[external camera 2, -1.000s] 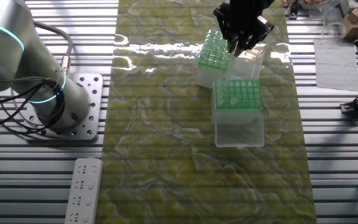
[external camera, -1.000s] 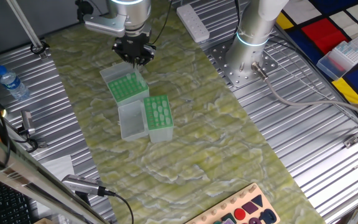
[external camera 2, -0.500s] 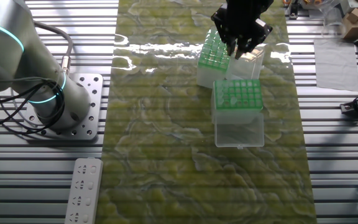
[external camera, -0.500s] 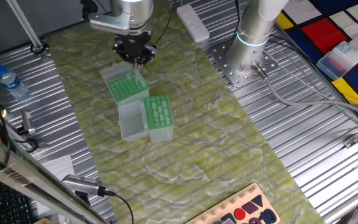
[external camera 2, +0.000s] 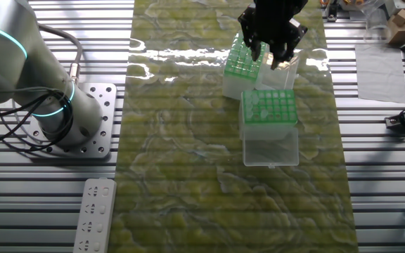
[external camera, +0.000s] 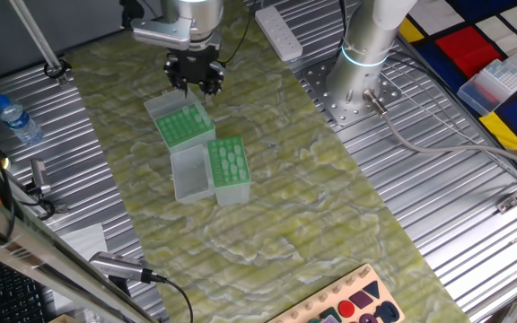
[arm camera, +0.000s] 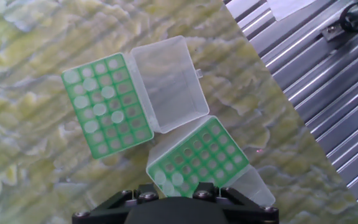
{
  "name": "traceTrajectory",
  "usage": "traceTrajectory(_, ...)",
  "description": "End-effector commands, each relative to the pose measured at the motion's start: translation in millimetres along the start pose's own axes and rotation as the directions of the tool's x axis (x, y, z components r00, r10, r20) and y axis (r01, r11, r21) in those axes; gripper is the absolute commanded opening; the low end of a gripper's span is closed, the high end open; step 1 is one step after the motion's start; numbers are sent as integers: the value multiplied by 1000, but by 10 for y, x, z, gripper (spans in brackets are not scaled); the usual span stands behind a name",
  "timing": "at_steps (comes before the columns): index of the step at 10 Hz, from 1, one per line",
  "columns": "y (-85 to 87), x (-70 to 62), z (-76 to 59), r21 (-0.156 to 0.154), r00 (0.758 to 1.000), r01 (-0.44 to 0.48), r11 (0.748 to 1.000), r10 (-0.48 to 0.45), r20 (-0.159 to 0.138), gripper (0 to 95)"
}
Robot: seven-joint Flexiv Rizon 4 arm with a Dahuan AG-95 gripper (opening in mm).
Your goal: Transfer all large pipette tips from one holder to another
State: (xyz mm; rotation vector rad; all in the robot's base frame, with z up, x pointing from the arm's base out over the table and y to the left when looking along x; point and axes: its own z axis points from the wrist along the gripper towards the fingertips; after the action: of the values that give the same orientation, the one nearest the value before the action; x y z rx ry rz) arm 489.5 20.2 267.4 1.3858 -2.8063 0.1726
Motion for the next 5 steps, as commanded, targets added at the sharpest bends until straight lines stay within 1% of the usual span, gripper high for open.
traceTrajectory(1,60,-191,43,-58,973,-232,971,232,7,380)
traceTrajectory(2,135,-327,76,-72,953,-301,951,302,-3,380)
traceTrajectory(3,194,-412,92,-83,941,-339,937,339,-15,380)
traceTrajectory(4,297,-544,114,-102,908,-418,903,417,-38,380)
traceTrajectory(5,372,-631,138,-119,879,-477,871,475,-51,380)
